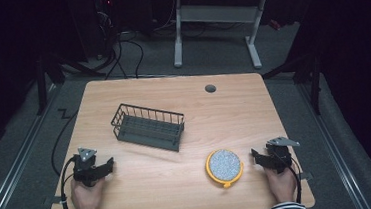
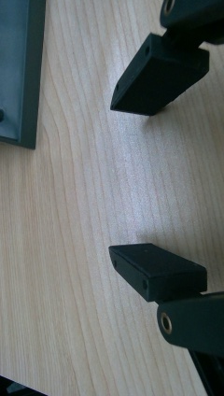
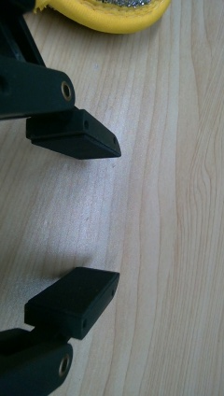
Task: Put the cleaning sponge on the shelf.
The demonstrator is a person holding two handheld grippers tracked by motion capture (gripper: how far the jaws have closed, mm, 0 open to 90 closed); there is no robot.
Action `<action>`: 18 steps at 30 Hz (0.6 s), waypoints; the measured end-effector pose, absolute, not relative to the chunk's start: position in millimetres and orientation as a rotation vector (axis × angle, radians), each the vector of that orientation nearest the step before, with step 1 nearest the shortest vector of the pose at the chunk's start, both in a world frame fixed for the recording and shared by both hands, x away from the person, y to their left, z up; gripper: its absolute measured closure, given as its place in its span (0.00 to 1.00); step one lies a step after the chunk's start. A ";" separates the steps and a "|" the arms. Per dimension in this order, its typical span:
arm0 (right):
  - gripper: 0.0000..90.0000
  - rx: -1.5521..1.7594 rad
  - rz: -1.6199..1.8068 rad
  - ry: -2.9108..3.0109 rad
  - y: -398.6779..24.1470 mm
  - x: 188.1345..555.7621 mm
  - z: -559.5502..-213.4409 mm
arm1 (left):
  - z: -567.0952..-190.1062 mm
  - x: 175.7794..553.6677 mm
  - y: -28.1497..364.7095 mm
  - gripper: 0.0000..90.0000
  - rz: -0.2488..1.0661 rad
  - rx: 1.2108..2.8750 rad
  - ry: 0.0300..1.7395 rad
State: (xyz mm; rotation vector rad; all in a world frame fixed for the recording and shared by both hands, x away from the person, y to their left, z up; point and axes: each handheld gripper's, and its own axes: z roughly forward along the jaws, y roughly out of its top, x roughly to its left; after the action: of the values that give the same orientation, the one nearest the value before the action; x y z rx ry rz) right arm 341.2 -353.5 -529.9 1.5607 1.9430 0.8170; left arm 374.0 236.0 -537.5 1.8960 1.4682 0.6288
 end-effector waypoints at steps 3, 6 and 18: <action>0.38 1.561 0.817 1.943 -353.5 341.2 -529.9 | -537.5 374.1 235.9 0.28 0.629 1.897 1.468; 0.38 1.561 0.817 1.943 -353.6 341.2 -530.0 | -537.5 374.1 235.7 0.28 0.629 1.896 1.470; 0.38 1.561 0.818 1.944 -353.5 341.1 -529.9 | -537.7 376.1 234.2 0.22 0.614 1.916 1.455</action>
State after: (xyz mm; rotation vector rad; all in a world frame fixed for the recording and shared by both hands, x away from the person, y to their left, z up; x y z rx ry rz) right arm 341.1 -353.5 -529.9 1.5611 1.9439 0.8178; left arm 376.1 234.2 -537.7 1.9164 1.4554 0.6142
